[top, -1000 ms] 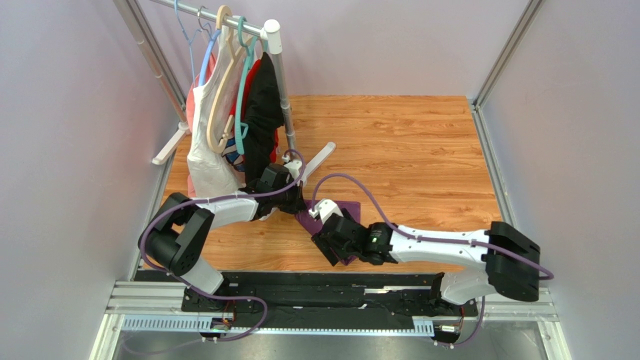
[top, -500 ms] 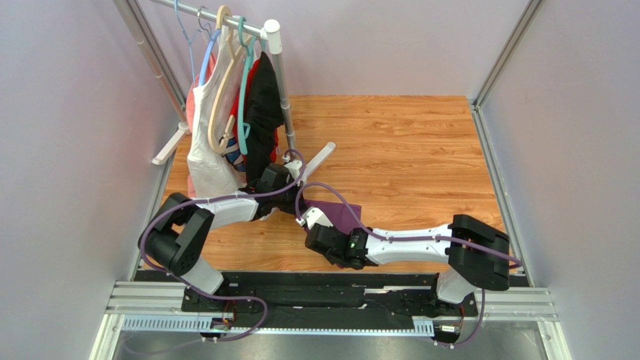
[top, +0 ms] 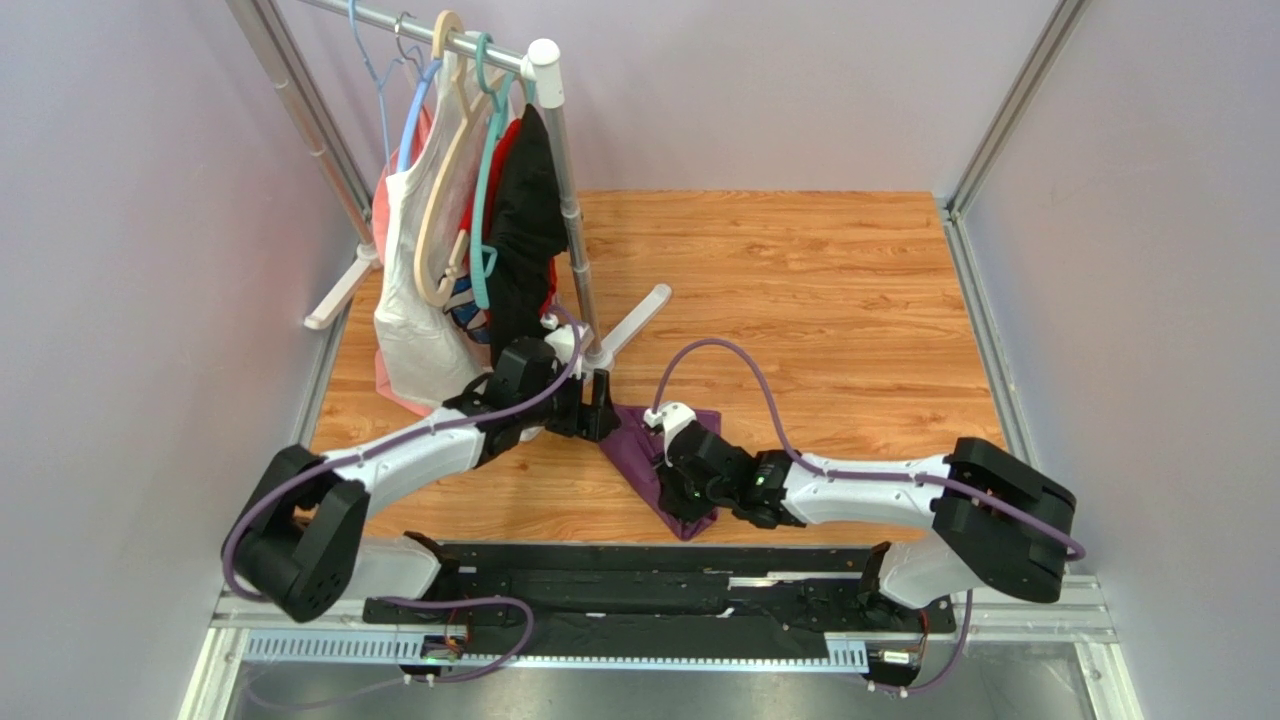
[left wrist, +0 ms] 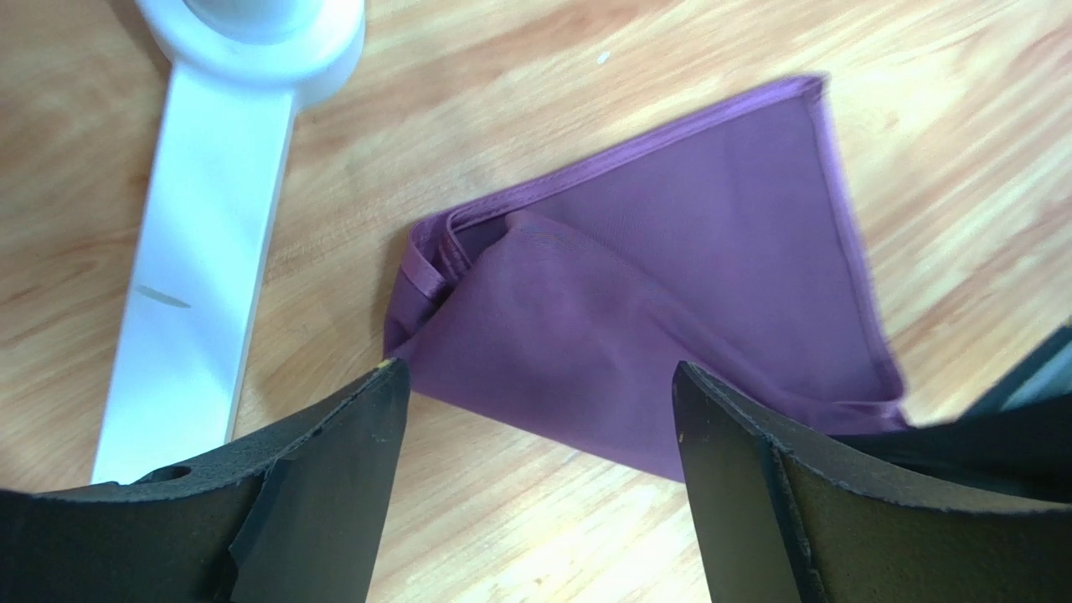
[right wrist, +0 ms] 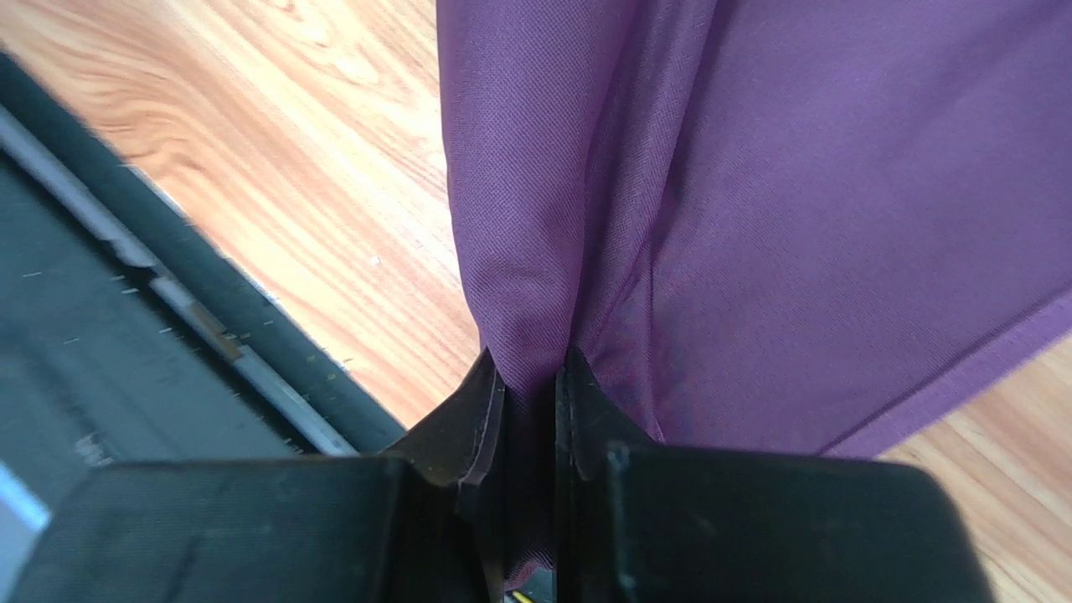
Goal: Fold the napkin, place the utensils inside, and roll it up
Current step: Roll the napkin with the utensil
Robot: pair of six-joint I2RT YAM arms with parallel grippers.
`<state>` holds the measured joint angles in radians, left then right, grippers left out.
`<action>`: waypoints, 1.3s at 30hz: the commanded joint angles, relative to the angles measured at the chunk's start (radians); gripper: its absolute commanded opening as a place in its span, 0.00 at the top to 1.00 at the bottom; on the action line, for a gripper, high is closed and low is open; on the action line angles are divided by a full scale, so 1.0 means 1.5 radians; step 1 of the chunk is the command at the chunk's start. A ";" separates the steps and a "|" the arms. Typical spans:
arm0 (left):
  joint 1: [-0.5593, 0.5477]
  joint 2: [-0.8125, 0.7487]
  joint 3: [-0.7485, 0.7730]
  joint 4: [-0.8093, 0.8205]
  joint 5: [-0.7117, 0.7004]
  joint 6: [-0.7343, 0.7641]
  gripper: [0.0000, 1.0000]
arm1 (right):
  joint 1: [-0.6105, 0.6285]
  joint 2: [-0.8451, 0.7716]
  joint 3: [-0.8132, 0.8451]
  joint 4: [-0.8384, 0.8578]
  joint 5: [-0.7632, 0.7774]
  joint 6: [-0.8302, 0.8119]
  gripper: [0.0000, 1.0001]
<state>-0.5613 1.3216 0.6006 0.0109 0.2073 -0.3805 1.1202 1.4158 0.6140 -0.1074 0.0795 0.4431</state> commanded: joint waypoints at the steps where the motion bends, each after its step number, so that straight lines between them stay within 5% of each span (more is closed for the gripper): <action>1: -0.002 -0.060 -0.031 0.017 0.001 -0.021 0.15 | -0.045 0.002 -0.052 0.050 -0.156 0.026 1.00; 9: -0.002 -0.081 -0.091 0.075 0.010 -0.052 0.14 | -0.136 0.022 -0.112 0.155 -0.297 0.051 1.00; 26: -0.003 -0.043 -0.144 0.225 -0.034 -0.128 0.11 | -0.195 0.091 -0.124 0.208 -0.380 0.058 1.00; 29: -0.003 -0.031 -0.146 0.240 -0.045 -0.137 0.17 | -0.196 0.099 -0.123 0.208 -0.380 0.056 1.00; 39: -0.003 0.021 -0.115 0.222 -0.038 -0.133 0.72 | -0.205 0.116 -0.124 0.204 -0.371 0.053 1.00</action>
<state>-0.5617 1.3243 0.3904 0.3386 0.1520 -0.5880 0.8146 1.5368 0.4644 0.3202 -0.5522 0.5552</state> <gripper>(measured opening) 0.370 0.115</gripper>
